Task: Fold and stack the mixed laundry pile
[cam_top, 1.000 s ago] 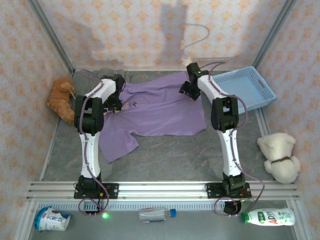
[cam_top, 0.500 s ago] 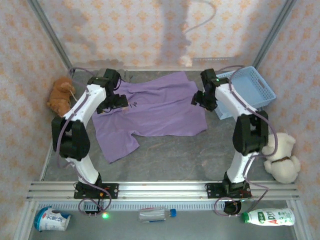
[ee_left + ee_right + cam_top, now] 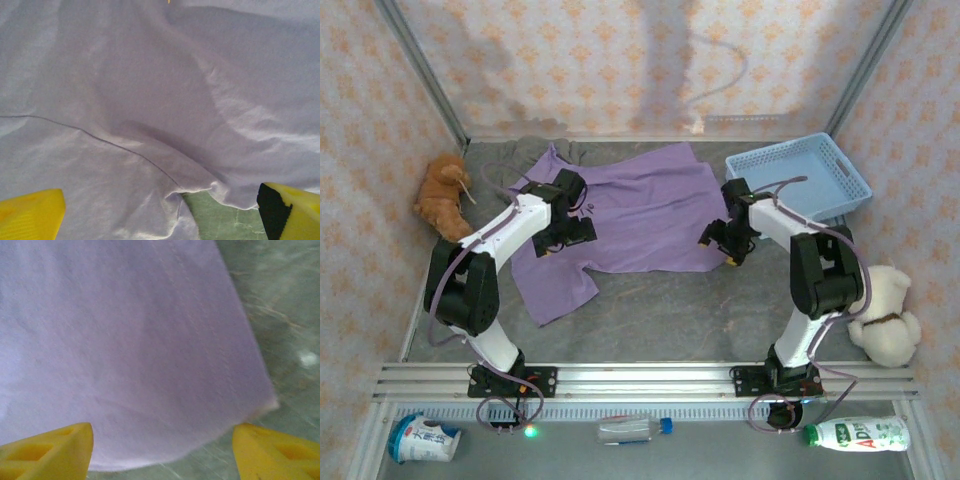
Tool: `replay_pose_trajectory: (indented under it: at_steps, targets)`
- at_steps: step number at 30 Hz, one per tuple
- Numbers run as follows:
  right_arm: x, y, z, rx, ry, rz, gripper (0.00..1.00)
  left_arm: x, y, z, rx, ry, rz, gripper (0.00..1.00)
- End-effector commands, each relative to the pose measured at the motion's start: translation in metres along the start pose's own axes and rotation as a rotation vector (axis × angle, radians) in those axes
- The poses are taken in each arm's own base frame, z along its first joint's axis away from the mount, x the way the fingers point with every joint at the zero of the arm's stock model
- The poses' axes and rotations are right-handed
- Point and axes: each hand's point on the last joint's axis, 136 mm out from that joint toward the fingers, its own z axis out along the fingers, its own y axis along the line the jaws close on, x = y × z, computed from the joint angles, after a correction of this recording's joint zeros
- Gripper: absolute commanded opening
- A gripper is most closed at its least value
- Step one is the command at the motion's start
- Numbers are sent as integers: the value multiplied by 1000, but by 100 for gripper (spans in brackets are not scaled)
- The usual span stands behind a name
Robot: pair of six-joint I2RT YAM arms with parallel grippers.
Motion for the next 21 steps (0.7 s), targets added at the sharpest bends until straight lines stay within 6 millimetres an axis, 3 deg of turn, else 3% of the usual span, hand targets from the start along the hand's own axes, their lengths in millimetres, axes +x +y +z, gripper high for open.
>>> replay_pose_trajectory:
  at_steps: [1, 8, 12, 16, 21]
  targets:
    - [-21, 21, 3, -53, -60, 48, 73, -6, 1, -15, 12, -58, -27, 100]
    - [-65, 65, -51, -157, -242, 6, 73, -4, 8, -18, -1, -71, -30, 100]
    - [-75, 76, -63, -159, -251, -32, 72, -3, 8, -18, 1, -69, -26, 100]
    - [-64, 56, -59, -105, -234, -39, 72, 0, 11, -18, -3, -75, -25, 100]
    - [-30, 1, -45, 35, -184, -51, 69, 6, 16, -14, -11, -67, -22, 100]
